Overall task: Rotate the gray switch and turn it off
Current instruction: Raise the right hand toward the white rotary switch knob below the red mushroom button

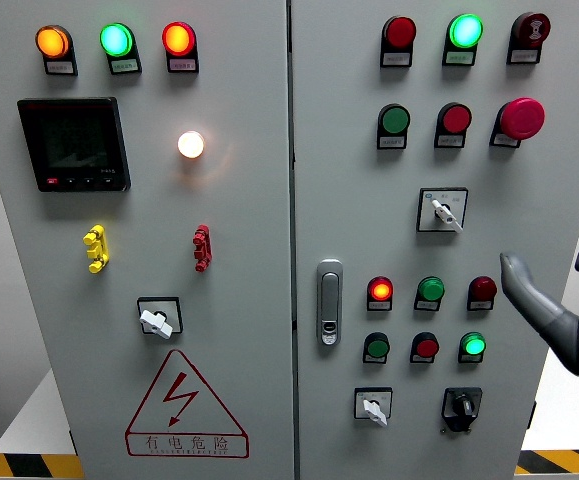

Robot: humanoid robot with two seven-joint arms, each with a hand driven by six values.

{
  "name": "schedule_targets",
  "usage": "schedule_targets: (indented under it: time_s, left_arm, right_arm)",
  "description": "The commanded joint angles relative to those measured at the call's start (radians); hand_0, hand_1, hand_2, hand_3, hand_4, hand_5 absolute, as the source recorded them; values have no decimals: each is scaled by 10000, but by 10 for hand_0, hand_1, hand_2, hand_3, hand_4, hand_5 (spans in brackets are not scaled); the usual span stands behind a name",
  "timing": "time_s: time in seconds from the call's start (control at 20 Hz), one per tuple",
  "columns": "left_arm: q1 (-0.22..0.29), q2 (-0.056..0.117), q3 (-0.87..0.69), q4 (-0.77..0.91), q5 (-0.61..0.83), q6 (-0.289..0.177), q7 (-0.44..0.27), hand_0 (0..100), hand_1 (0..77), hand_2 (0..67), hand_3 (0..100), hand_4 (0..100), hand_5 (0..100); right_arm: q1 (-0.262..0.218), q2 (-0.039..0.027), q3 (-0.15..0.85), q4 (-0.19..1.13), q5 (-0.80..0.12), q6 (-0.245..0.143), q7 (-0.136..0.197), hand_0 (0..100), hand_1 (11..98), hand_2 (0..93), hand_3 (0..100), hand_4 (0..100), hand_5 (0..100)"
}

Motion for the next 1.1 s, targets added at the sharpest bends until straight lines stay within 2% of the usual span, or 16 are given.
schedule_targets:
  time_s: [0.0,0.15,0.2,0.3,0.45,0.5,0.65,0.8,1.05]
  left_arm:
    - [0,0,0,0,0,0,10,0,0,101,215,119,124]
    - [0,0,0,0,0,0,10,0,0,101,216,119,124]
    - [0,0,0,0,0,0,10,0,0,101,215,119,124]
    - [-15,0,0,0,0,0,10,0,0,101,215,119,124]
    - [0,0,0,0,0,0,10,0,0,101,215,119,124]
    - [-15,0,0,0,0,0,10,0,0,101,215,119,124]
    - [-16,0,0,0,0,0,10,0,0,101,215,119,124]
    - [-16,0,0,0,0,0,10,0,0,101,215,119,124]
    - [-16,0,0,0,0,0,10,0,0,101,215,119,124]
  right_arm:
    - [44,0,-3,-93,15,0,0,116,611,127,859,786,929]
    - [197,-15,-18,-400,92,-15,0,143,565,198,859,787,929]
    - [304,-15,-34,-553,229,0,0,145,540,257,860,788,929]
    - [564,0,-64,-860,551,0,-76,93,533,305,863,789,929]
    - [657,0,-80,-1213,827,-30,-290,39,524,342,863,793,922]
    - [658,0,-80,-1290,920,-30,-306,6,525,361,863,795,917]
    - [718,-15,-80,-1627,981,-122,-307,0,525,390,861,800,910]
    - [1116,15,-34,-2163,1288,-229,-306,0,526,423,859,803,907]
    - [1547,0,-3,-2885,1319,-276,-307,0,527,446,856,809,898]
